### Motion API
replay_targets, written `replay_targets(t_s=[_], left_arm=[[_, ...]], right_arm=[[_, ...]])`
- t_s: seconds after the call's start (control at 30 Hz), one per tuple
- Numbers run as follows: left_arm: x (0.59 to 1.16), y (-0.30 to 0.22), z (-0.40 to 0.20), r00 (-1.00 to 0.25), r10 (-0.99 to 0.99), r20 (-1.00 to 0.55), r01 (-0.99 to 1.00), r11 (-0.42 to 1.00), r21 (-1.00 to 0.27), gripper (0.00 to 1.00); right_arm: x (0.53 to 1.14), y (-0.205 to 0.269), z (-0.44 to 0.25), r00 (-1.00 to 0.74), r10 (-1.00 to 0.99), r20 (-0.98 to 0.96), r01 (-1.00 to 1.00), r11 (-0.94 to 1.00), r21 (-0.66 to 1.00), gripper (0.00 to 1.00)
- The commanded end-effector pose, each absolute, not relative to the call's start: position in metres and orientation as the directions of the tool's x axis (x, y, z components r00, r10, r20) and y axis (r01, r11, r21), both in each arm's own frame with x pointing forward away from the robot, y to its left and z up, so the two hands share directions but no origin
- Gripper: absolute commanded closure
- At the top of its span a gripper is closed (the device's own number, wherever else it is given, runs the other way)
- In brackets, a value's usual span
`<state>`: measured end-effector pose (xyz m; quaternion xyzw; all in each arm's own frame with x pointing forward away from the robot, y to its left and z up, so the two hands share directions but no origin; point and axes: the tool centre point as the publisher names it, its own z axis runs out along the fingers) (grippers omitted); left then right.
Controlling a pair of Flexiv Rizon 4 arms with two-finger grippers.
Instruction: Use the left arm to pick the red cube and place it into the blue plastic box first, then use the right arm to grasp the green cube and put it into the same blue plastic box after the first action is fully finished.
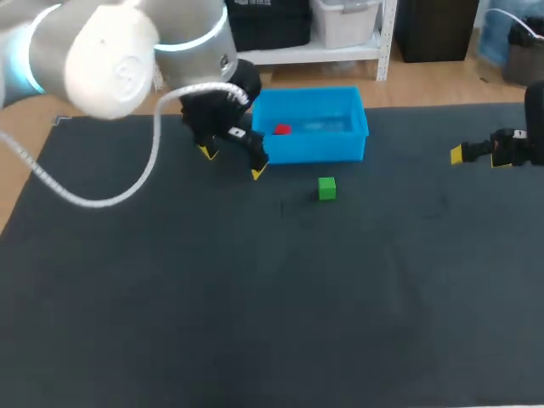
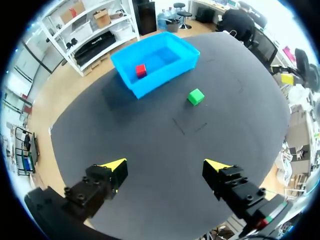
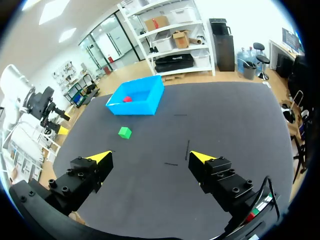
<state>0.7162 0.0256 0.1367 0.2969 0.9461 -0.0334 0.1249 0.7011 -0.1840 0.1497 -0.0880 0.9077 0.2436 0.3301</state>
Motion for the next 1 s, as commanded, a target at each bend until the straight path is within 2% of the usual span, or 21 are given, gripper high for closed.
replay_targets(t_s=[0.03, 0.17, 1.0], left_arm=[[0.7, 0.037, 0.137, -0.56, 0.389, -0.732, 0.572, 0.821, -0.001, 0.0], [0.699, 0.039, 0.138, -0.571, 0.368, -0.734, 0.595, 0.802, -0.061, 0.0], [0.682, 0.067, 0.134, -0.662, 0.337, -0.67, 0.558, 0.817, -0.141, 0.0]], right_arm=[[0.701, -0.184, 0.15, -0.766, 0.0, -0.642, -0.321, 0.866, 0.384, 0.0], [0.701, -0.184, 0.15, -0.766, 0.0, -0.642, -0.321, 0.866, 0.384, 0.0], [0.701, -0.184, 0.15, -0.766, 0.0, -0.642, -0.321, 0.866, 0.384, 0.0]])
